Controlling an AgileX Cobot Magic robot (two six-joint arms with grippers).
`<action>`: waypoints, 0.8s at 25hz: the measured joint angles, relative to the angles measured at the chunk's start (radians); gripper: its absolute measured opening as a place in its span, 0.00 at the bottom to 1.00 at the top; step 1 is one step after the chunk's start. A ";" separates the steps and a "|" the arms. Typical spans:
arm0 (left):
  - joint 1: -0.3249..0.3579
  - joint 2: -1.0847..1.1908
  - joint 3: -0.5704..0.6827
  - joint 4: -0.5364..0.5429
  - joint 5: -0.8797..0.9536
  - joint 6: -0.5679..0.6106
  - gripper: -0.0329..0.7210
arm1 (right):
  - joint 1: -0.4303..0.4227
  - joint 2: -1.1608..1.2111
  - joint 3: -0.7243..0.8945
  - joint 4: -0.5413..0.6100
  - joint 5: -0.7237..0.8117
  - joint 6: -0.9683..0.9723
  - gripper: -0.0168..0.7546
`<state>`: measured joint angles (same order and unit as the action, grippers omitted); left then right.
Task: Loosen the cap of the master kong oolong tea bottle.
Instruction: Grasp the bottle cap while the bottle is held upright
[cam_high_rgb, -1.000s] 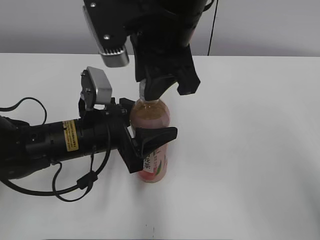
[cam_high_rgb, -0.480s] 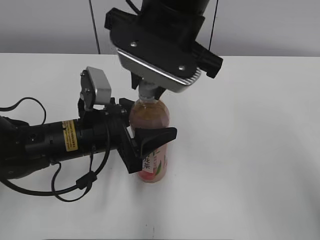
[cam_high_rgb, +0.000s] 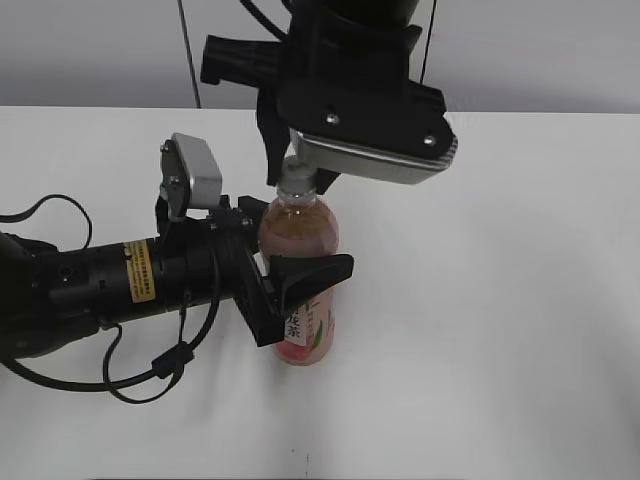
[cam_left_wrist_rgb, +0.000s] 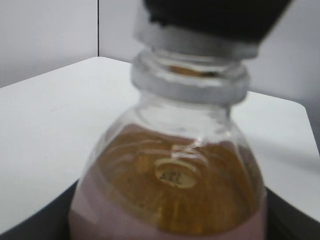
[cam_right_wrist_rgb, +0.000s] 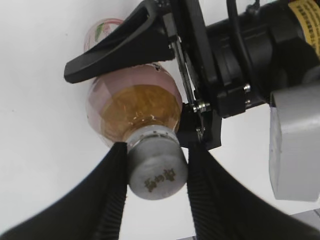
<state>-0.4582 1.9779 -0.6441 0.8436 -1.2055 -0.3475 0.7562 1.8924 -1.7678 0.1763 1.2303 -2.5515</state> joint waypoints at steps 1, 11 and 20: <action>0.000 0.000 0.000 0.000 0.000 0.000 0.65 | 0.000 0.000 0.000 0.000 0.000 -0.022 0.38; 0.002 0.000 0.000 0.006 -0.001 0.000 0.65 | 0.000 0.000 -0.005 0.000 0.002 -0.136 0.38; 0.002 0.000 0.000 0.008 -0.002 0.000 0.65 | 0.000 -0.004 -0.005 -0.001 0.004 -0.265 0.38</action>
<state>-0.4565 1.9779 -0.6441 0.8515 -1.2075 -0.3475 0.7562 1.8887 -1.7727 0.1753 1.2338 -2.8164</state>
